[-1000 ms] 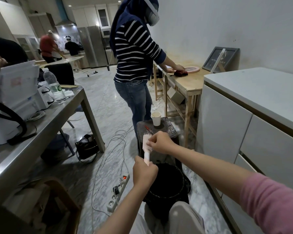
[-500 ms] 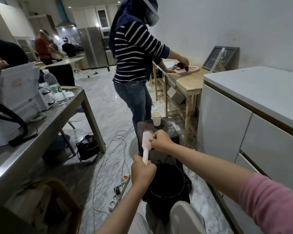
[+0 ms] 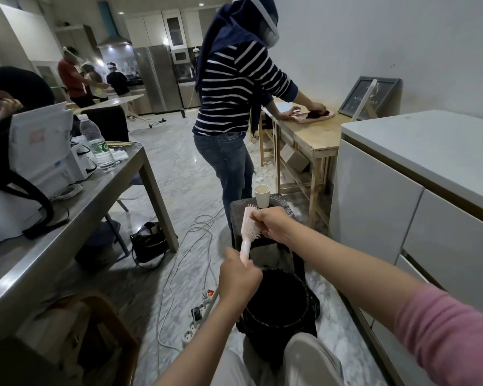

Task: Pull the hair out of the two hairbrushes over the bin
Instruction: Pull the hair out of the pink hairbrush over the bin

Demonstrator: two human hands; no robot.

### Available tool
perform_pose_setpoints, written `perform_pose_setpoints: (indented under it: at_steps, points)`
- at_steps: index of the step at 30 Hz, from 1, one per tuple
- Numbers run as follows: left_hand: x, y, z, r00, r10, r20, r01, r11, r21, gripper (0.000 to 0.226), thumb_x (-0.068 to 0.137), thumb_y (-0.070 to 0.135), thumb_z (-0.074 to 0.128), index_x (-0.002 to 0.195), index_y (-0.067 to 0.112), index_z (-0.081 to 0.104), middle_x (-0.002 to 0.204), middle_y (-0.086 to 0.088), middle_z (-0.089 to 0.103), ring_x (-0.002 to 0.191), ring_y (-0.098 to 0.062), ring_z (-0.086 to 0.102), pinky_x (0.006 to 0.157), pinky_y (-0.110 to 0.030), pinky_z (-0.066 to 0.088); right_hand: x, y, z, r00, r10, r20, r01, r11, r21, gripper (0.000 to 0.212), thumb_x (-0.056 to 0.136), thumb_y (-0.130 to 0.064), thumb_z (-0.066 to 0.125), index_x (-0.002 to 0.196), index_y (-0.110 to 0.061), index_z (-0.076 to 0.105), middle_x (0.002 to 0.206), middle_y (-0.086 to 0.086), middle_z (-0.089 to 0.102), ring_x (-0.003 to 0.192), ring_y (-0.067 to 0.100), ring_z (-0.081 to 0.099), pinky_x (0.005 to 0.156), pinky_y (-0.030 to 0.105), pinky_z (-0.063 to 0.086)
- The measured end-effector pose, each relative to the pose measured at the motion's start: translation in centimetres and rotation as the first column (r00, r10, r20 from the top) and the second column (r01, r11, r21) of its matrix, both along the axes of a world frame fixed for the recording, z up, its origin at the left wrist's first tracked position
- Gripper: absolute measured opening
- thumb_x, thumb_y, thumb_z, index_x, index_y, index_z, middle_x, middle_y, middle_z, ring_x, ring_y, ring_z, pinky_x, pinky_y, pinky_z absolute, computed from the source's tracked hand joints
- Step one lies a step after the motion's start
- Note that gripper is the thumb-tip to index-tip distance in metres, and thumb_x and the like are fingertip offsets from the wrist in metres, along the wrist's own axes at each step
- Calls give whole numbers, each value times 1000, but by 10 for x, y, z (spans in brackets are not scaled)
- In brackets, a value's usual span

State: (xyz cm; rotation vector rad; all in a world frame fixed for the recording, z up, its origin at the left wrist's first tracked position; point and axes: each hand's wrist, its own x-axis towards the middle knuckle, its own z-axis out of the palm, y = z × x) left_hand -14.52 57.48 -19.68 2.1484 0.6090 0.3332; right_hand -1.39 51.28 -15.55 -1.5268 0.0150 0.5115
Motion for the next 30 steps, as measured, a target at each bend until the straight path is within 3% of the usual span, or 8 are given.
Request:
perform_pose_setpoints:
  at_steps: [5, 11, 15, 18, 22, 24, 28, 30]
  points:
    - [3, 0, 4, 1000, -26, 13, 26, 1000, 12, 19, 86, 15, 52, 100, 8, 40, 85, -9, 57, 68, -25, 56, 58, -34, 45, 2, -2, 10, 999, 5, -34, -4, 1000, 21, 26, 94, -10, 51, 71, -14, 64, 68, -7, 61, 59, 2, 48, 55, 19, 34]
    - [6, 3, -6, 997, -41, -71, 39, 999, -31, 22, 82, 14, 53, 100, 6, 41, 83, -8, 54, 71, -28, 58, 59, -34, 43, 4, 1, 19, 992, 28, -123, -45, 990, -135, 29, 96, -6, 38, 72, -13, 53, 60, -4, 58, 41, 2, 48, 55, 21, 40]
    - [3, 16, -27, 990, 6, -141, -22, 993, -112, 18, 82, 10, 53, 94, 7, 41, 78, -4, 48, 60, -18, 46, 57, -28, 37, 5, 0, 37, 970, 80, -229, -73, 997, 37, 29, 99, -4, 36, 75, -8, 52, 71, 1, 56, 53, 4, 47, 58, 19, 39]
    - [0, 22, -38, 991, 55, -120, -74, 984, -160, 17, 84, 13, 56, 91, 10, 41, 79, -5, 50, 60, -18, 46, 58, -28, 37, 12, -6, 48, 992, 47, -115, -40, 998, 58, 12, 94, 3, 47, 95, 0, 58, 76, 7, 62, 62, 8, 56, 62, 22, 47]
    - [5, 24, -38, 995, 96, -39, -102, 961, -258, 16, 86, 15, 57, 86, 14, 42, 81, -8, 56, 63, -23, 52, 57, -31, 41, 23, -11, 40, 998, -44, 55, 49, 995, -85, 26, 88, 7, 55, 114, 5, 57, 78, 14, 65, 61, 14, 61, 67, 31, 55]
    - [7, 24, -36, 994, 109, -12, -108, 953, -282, 15, 86, 15, 58, 88, 13, 43, 81, -9, 57, 64, -24, 53, 58, -33, 42, 26, -9, 29, 991, -82, 103, 99, 980, -175, 26, 82, 10, 61, 108, 12, 60, 83, 20, 68, 59, 19, 64, 58, 30, 54]
    - [8, 24, -35, 992, 126, 18, -114, 942, -314, 14, 85, 16, 58, 88, 13, 45, 80, -10, 57, 61, -24, 52, 57, -32, 42, 28, -7, 10, 965, -115, 234, 193, 920, -341, 21, 60, 6, 77, 78, 8, 68, 77, 25, 72, 70, 32, 73, 65, 44, 62]
    - [9, 24, -35, 991, 134, 31, -117, 940, -319, 15, 83, 18, 59, 84, 17, 44, 79, -11, 58, 61, -25, 52, 56, -32, 41, 30, -8, 4, 956, -95, 276, 207, 888, -411, 27, 57, 1, 81, 80, 6, 69, 77, 19, 72, 69, 29, 71, 56, 34, 61]
